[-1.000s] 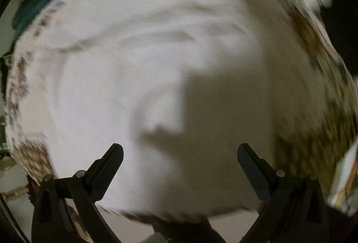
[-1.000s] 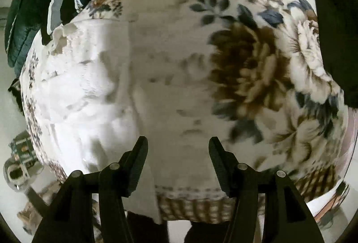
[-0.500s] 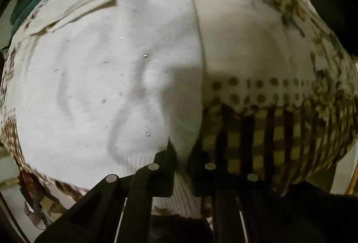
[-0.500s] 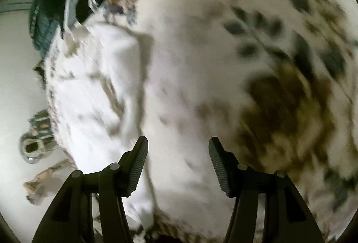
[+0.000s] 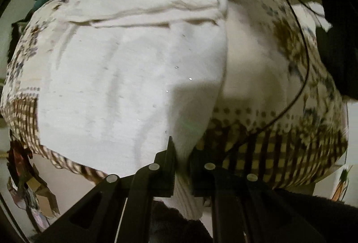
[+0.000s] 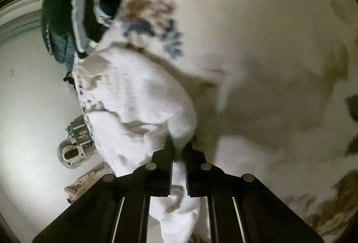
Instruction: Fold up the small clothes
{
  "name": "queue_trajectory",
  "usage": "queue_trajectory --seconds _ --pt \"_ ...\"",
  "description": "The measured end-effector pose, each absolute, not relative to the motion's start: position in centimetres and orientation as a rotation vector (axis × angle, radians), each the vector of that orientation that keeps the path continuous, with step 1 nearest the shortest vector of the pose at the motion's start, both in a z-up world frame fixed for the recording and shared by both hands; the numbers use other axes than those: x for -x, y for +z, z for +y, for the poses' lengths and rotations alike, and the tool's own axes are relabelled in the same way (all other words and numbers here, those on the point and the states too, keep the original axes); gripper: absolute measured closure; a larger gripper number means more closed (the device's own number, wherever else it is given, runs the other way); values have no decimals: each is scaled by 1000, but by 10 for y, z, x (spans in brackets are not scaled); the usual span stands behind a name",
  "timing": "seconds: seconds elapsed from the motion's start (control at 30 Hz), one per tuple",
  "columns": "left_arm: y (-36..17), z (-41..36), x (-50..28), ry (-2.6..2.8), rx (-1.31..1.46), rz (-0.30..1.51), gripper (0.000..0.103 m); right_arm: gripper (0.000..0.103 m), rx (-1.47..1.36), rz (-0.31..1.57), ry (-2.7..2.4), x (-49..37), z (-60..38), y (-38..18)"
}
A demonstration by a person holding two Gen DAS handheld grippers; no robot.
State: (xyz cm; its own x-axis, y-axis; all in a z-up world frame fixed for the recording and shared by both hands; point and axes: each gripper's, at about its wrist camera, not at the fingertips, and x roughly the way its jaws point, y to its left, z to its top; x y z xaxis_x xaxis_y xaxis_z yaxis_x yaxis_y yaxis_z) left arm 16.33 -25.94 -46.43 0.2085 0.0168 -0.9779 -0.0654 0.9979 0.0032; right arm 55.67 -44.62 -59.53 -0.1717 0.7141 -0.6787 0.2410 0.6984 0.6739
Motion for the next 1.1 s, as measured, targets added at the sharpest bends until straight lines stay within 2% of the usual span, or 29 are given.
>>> queue_trajectory --seconds 0.17,0.27,0.37,0.47,0.67,0.93,1.0,1.03,1.1 --pt "-431 -193 -163 150 188 1314 96 95 -664 1667 531 -572 -408 -530" --pt "-420 -144 -161 208 320 1284 96 96 -548 1627 586 -588 -353 -482" --pt "-422 -94 -156 269 456 1251 96 96 -420 1595 634 -605 -279 -441" --pt "-436 -41 -147 327 599 1222 96 96 -318 1591 642 -620 -207 -426" --pt "-481 58 -139 391 816 1178 96 96 -47 1595 620 -635 -39 -447" --pt "-535 131 -142 353 928 1219 95 96 104 1617 516 -643 64 -509" --pt "-547 140 -143 302 979 1236 87 95 116 1647 493 -644 76 -530" --pt "-550 146 -141 303 991 1253 85 91 103 1672 486 -645 76 -536" --pt "-550 155 -135 296 1010 1268 77 75 32 1717 490 -642 69 -543"
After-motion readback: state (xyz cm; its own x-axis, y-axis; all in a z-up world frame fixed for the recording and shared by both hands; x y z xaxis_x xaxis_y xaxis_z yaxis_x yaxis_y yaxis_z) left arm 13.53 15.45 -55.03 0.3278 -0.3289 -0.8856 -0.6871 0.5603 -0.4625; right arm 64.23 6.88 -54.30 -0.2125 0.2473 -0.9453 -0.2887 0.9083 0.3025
